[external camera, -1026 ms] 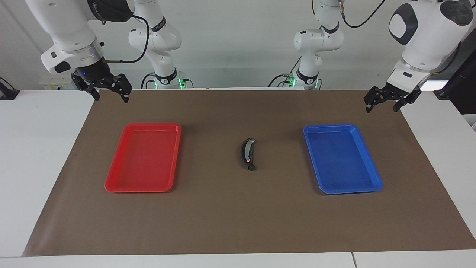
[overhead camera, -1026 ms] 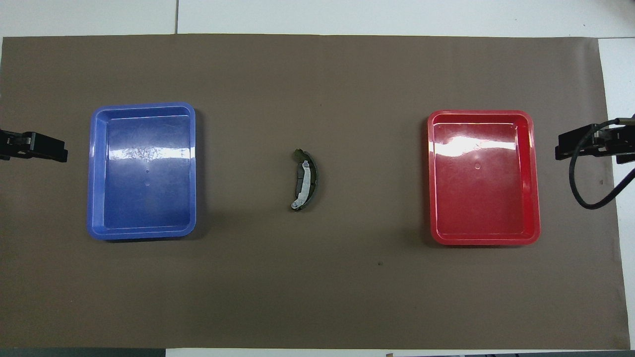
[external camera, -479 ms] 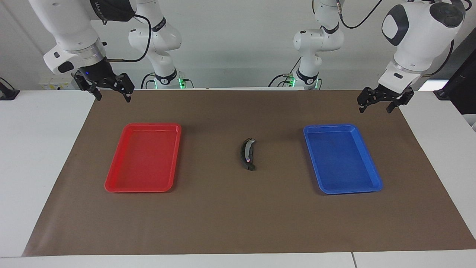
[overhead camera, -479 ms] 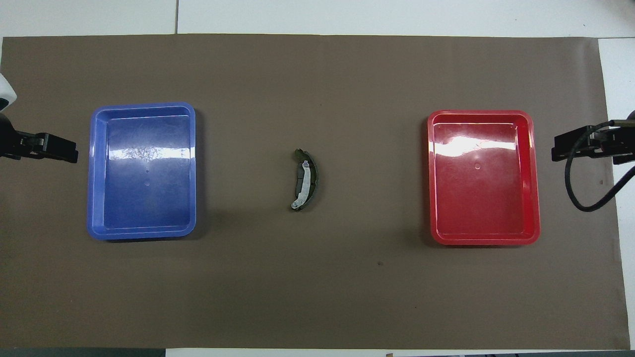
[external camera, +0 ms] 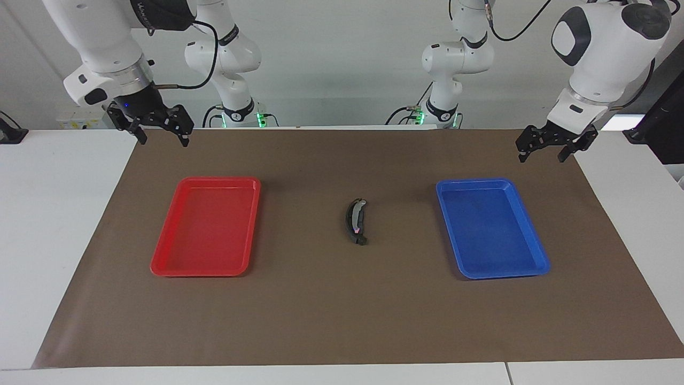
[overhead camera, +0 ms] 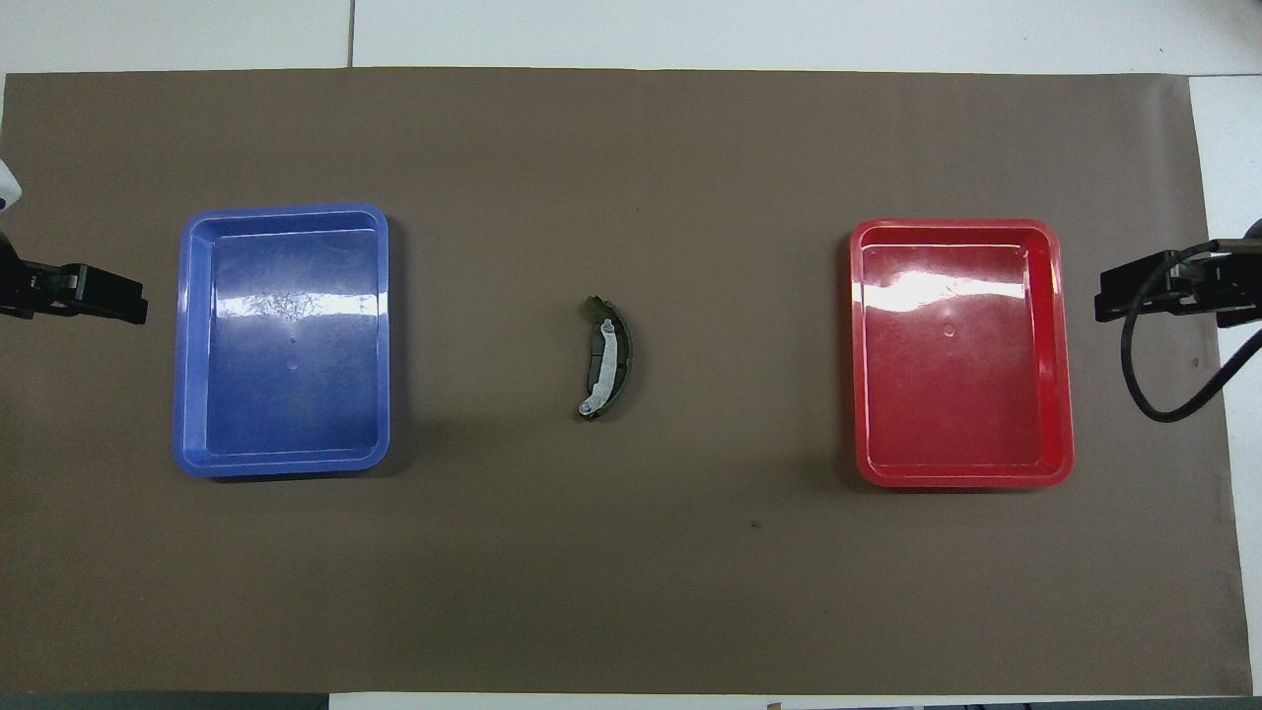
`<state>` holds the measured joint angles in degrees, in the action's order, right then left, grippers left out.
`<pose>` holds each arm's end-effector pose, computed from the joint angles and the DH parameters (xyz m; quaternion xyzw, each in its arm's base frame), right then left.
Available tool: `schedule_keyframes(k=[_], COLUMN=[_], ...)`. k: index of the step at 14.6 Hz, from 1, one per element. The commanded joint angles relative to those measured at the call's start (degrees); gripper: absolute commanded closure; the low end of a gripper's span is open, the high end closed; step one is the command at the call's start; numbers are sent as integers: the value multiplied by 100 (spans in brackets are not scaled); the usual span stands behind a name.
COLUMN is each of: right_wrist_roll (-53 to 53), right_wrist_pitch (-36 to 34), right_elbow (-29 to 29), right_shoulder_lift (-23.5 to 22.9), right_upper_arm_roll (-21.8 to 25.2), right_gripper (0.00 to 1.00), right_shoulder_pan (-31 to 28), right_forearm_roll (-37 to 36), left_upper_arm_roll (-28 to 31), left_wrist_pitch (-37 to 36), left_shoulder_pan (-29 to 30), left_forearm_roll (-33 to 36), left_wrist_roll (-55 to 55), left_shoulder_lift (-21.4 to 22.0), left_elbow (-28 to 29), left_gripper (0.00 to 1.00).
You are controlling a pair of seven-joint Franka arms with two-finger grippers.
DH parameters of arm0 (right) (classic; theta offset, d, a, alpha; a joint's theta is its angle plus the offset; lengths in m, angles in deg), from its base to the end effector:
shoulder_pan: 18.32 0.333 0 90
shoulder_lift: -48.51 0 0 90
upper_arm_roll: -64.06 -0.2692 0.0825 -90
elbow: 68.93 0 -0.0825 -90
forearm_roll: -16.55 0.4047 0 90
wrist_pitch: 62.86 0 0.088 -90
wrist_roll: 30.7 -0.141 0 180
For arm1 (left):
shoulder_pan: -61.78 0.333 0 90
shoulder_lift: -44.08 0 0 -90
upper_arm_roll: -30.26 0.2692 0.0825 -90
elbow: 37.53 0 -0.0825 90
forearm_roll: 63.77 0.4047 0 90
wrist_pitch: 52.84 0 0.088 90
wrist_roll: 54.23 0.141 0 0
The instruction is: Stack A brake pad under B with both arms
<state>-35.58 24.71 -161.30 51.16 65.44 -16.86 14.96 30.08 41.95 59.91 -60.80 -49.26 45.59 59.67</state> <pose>0.5569 -0.0035 0.5460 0.9988 -0.0422 -0.0182 0.0141 0.5719 -0.0136 0.5041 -0.9976 0.0636 0.0085 0.0256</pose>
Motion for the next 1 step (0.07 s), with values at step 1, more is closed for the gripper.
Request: schedule_keyframes(k=[1], right_wrist_roll=[137], right_wrist_pitch=[-100], right_elbow=[-9], right_shoulder_lift=[52], right_upper_arm_roll=[-14], right_gripper=[0], right_shoulder_pan=[4], right_forearm_roll=[-52], left_upper_arm_roll=[44], left_wrist_pitch=[109], left_shoulder_pan=[38], left_forearm_roll=[-69], left_wrist_roll=[3], left_shoulder_lift=[95], left_elbow=[106], left_gripper=[0])
